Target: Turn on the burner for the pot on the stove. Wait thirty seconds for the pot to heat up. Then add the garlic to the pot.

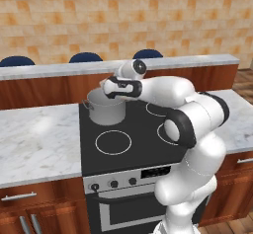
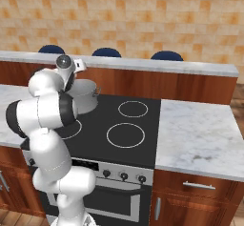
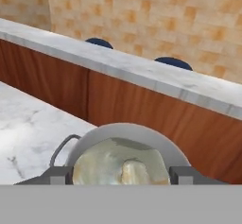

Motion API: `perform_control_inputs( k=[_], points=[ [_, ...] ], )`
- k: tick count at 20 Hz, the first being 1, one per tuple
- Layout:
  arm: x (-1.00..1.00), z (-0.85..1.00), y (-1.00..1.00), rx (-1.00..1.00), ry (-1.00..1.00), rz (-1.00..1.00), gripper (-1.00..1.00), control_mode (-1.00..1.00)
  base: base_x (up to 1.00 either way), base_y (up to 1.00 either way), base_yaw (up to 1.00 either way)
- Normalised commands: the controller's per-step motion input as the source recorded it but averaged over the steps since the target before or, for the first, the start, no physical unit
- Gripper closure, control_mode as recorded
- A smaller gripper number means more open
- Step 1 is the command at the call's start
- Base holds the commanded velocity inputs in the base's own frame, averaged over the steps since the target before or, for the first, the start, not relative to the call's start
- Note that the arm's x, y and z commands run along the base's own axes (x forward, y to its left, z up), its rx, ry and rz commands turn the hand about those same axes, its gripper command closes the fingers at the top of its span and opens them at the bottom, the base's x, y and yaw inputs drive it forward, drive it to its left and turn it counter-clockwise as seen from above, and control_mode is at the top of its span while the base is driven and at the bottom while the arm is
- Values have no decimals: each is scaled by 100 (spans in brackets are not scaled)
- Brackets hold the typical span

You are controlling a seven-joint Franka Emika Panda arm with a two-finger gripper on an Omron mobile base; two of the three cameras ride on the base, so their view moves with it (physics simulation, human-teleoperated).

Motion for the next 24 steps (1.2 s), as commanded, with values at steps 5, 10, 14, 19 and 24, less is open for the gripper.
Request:
perform_control_inputs(
  k=[5,10,14,19,24],
  points=[
    [17,-27,0,-3,10,0,100,-100,0,0,0],
    [19,-25,0,0,15,-2,100,-100,0,0,0],
    [40,-25,0,0,17,-2,100,-100,0,0,0],
    [40,-27,4,0,15,-2,100,-100,0,0,0],
    [45,-39,8,0,15,-2,100,-100,0,0,0]
  ],
)
